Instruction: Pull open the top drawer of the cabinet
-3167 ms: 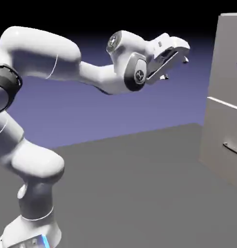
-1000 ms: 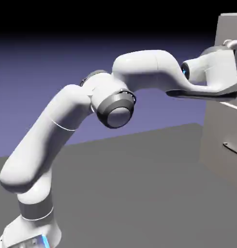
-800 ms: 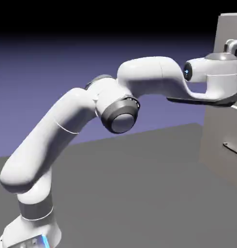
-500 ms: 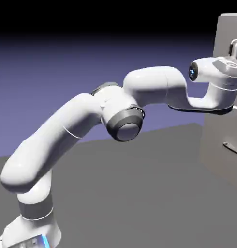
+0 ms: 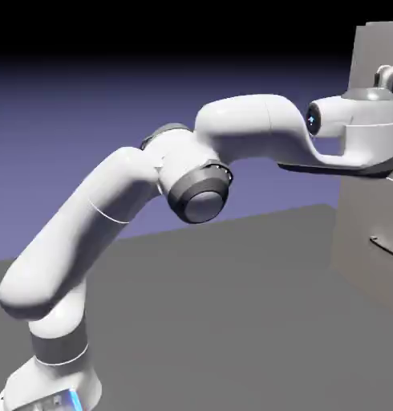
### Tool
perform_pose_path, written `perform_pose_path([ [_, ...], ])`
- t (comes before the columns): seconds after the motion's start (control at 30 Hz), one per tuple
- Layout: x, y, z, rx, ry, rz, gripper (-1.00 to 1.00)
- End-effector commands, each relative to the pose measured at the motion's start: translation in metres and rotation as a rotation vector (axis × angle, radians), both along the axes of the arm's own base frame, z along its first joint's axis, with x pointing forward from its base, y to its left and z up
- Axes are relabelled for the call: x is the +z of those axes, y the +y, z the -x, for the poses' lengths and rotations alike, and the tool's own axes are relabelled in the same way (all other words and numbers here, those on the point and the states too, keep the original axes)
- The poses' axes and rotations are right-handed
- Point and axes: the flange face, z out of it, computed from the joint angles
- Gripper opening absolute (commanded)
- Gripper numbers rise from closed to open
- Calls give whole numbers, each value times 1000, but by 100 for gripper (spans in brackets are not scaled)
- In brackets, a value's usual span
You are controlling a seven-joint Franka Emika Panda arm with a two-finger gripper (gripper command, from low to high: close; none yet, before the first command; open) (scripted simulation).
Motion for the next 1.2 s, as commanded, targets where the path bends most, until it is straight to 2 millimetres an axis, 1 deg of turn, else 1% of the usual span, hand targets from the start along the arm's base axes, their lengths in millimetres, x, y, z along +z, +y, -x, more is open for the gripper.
perform_pose_path([
  [0.0,0,0,3,0,1,0,-100],
  [0.13,0,0,22,0,1,0,-100],
  [0.47,0,0,85,0,1,0,-100],
  [0.63,0,0,112,0,1,0,-100],
  [0.83,0,0,137,0,1,0,-100],
  [1.17,0,0,171,0,1,0,-100],
])
